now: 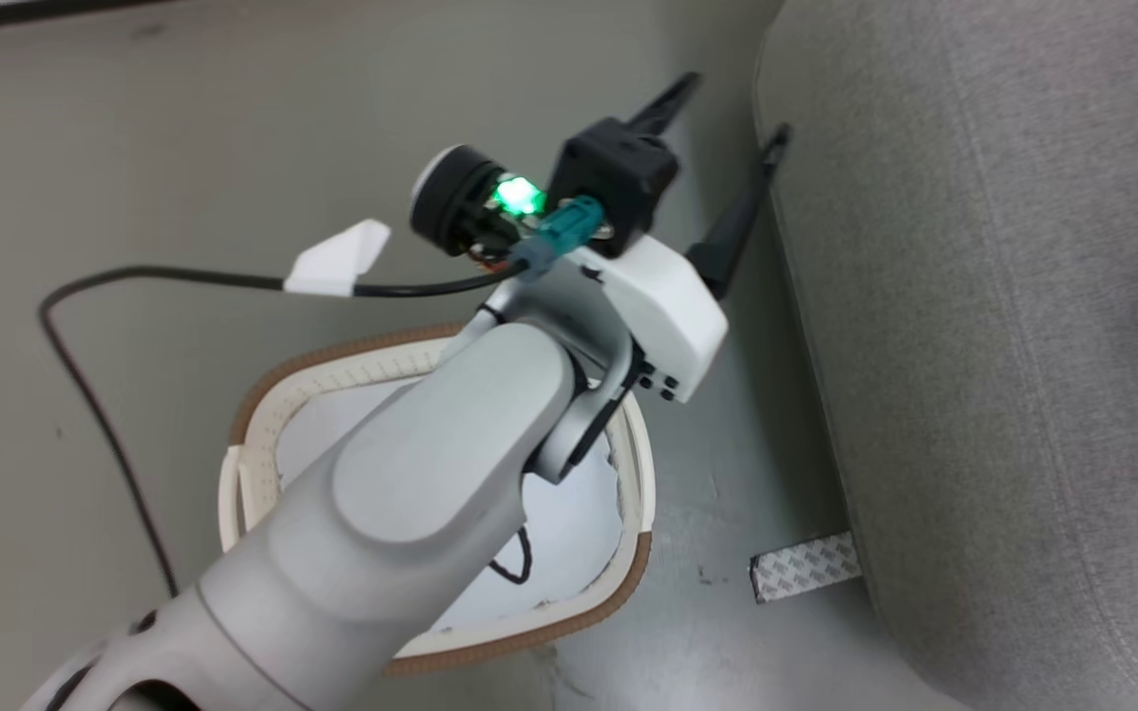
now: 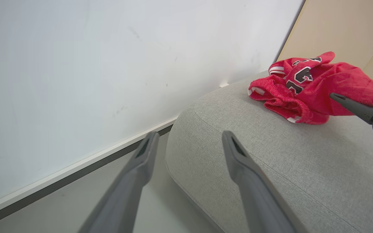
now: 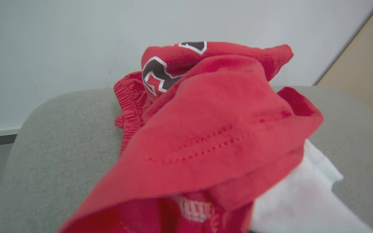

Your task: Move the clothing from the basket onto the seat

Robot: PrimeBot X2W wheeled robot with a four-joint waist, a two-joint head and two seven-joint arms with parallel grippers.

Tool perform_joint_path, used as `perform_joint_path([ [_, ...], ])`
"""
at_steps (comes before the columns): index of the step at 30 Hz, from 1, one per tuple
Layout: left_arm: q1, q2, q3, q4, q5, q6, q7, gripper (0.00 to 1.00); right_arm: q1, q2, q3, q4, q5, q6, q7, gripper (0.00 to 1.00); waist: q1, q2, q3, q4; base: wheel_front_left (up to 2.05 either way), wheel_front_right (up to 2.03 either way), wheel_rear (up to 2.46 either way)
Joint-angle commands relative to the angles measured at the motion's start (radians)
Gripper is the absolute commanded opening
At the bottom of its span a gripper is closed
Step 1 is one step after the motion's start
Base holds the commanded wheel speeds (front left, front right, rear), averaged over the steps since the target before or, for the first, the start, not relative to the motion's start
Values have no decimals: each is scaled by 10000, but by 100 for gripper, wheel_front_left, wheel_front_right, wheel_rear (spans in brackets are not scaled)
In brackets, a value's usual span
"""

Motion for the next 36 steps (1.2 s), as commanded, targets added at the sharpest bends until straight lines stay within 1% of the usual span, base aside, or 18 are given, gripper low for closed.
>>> perform_joint_path([
  [1, 215, 189, 102, -37, -185, 58, -112, 100, 420, -38, 155, -482, 103, -26, -3, 100, -1, 0, -377, -25, 0, 0, 0],
  [3, 424, 382, 233, -71, -242, 141, -220, 100, 909, 122, 410, -1004, 170, -26, -1, 100, -1, 0, -654, -49, 0, 0, 0],
  [6, 803, 628, 426, -134, -456, 252, -317, 100, 1490, 130, 731, -1839, 117, -26, -1, 100, -1, 0, -1064, -31, 0, 0, 0],
  [9, 1304, 891, 597, -174, -658, 372, -434, 100, 2106, 377, 973, -2568, 32, -26, -1, 100, -1, 0, -1534, 8, 0, 0, 0],
  [14, 2172, 1337, 908, -351, -987, 629, -649, 100, 2991, 709, 1095, -3512, -127, -26, -3, 100, -1, 0, -2289, 134, 0, 0, 0],
  [19, 3004, 1737, 1219, -579, -1320, 899, -889, 100, 3793, 947, 1095, -4139, -324, -26, -1, 100, -1, 0, -2944, 301, 0, 0, 0],
  [22, 3488, 1952, 1299, -717, -1506, 990, -893, 100, 4206, 1078, 890, -4199, -403, -26, -3, 100, -1, 0, -3295, 361, 0, 0, 0],
  [24, 3728, 2080, 1318, -845, -1551, 1064, -869, 100, 4418, 1140, 715, -4012, -473, -26, -3, 100, -1, 0, -3441, 383, 0, 0, 0],
  [26, 3840, 2135, 1324, -922, -1592, 1065, -839, 100, 4532, 1153, 677, -3878, -553, -26, -1, 100, -1, 0, -3483, 392, 0, 0, 0],
  [33, 4192, 2382, 1373, -1402, -1667, 1307, -683, 100, 4838, 1358, 356, -3167, -818, -27, -3, 100, -1, 0, -3574, 357, 0, 0, 0],
  [36, 4234, 2446, 1354, -1521, -1646, 1387, -609, 100, 4927, 1569, 300, -2896, -806, -27, -3, 100, -1, 0, -3567, 277, 0, 0, 0],
])
